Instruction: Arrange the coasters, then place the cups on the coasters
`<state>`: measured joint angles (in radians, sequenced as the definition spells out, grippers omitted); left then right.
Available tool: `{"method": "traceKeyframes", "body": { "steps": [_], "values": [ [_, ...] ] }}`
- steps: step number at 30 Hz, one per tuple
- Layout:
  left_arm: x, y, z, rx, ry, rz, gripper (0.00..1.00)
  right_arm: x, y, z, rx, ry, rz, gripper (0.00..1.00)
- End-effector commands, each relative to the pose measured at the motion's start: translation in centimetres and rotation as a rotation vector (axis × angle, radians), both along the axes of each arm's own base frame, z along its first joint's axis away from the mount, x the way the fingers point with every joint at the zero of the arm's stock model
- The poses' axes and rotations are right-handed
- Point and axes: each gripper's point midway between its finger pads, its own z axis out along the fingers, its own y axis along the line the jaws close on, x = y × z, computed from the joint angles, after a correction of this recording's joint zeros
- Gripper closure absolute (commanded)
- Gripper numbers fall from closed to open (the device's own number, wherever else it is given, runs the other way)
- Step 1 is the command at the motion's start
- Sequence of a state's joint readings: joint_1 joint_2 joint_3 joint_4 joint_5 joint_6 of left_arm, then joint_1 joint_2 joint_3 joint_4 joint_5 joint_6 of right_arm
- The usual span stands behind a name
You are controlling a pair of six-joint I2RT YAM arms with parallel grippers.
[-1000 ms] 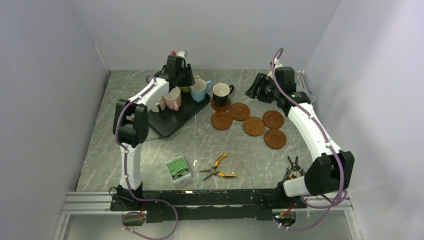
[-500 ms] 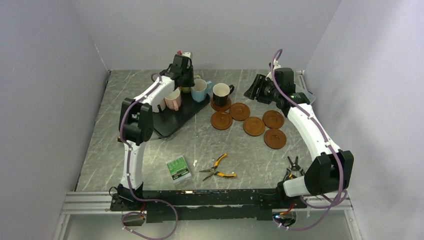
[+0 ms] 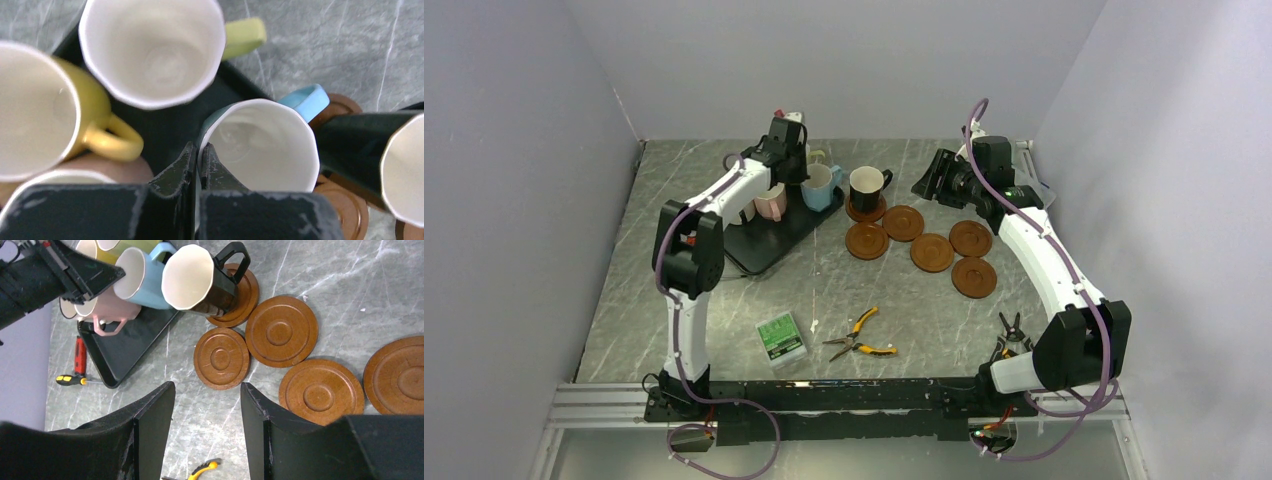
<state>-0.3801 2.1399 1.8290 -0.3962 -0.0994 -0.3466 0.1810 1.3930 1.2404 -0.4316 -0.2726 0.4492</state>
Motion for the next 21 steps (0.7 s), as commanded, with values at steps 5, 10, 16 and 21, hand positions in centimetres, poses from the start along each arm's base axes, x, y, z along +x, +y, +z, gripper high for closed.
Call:
{"method": "traceKeyframes", "body": {
  "steps": [5,10,16,21],
  "values": [
    [-2.3,0.6,9.9,-0.149,-0.198,0.080,0.97,-0.2,-0.2,2.4,0.009,-0.058,-0.012,0.45],
    [-3.9,1.2,11.5,-0.171,-0.243,0.103,0.97,-0.5,0.0,2.9,0.015,-0.056,-0.050,0.44],
    [-6.5,0.8,13.1,-0.135,-0.294,0.122,0.97,-1.1,3.2,3.5,0.010,-0.048,-0.068,0.43],
    [-9.9,0.4,14.0,-0.151,-0.343,0.172,0.97,-2.4,8.6,3.9,0.032,-0.047,-0.011,0.41]
  ]
}}
